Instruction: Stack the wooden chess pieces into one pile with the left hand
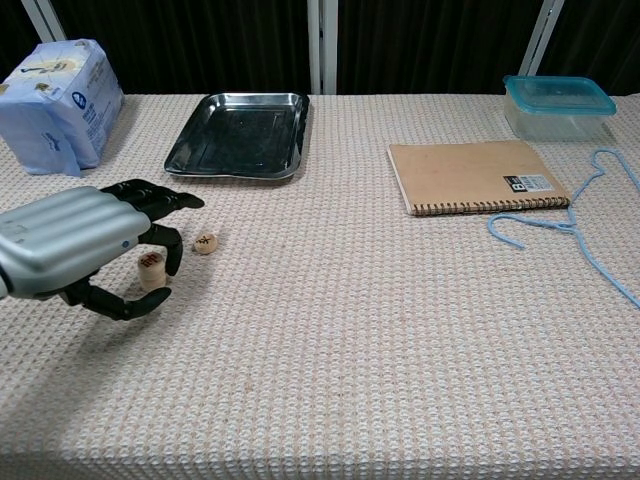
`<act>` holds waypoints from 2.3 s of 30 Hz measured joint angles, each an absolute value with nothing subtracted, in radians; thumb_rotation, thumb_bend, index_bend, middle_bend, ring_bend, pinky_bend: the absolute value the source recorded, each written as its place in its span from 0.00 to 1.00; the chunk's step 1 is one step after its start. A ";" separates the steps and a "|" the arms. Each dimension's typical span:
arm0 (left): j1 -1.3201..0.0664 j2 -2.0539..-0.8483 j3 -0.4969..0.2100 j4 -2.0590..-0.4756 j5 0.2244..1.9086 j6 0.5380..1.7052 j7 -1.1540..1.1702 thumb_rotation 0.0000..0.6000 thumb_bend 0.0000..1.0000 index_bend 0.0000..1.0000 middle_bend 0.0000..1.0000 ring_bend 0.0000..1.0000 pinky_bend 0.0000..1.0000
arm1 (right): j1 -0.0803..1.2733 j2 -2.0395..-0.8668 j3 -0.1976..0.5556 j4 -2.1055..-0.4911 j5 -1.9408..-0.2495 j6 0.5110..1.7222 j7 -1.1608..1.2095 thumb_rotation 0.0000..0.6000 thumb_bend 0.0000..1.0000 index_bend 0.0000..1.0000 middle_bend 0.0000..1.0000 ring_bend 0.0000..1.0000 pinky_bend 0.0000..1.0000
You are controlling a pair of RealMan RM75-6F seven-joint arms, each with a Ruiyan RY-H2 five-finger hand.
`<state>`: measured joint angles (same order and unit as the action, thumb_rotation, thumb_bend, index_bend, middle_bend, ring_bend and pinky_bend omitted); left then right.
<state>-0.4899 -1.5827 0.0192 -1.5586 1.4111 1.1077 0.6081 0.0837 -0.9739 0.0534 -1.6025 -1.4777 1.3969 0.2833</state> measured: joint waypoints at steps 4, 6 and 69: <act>-0.490 -1.581 0.020 -1.562 1.411 1.108 0.606 0.64 0.40 0.43 0.00 0.00 0.00 | 0.084 -0.974 0.053 -1.603 -1.478 1.396 0.281 1.00 0.08 0.00 0.00 0.00 0.00; -0.490 -1.580 0.020 -1.564 1.411 1.107 0.603 0.64 0.40 0.43 0.00 0.00 0.00 | 0.084 -0.974 0.053 -1.603 -1.478 1.396 0.281 1.00 0.08 0.00 0.00 0.00 0.00; -0.784 -1.693 -0.223 -1.764 0.526 1.198 0.993 1.00 0.28 0.32 0.00 0.00 0.00 | 0.083 -0.959 0.054 -1.582 -1.482 1.395 0.348 1.00 0.08 0.00 0.00 0.00 0.00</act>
<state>-0.7839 -1.6933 -0.2227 -1.7637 0.5259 1.1977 0.9930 0.0833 -0.9595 0.0540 -1.5816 -1.4825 1.3949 0.3481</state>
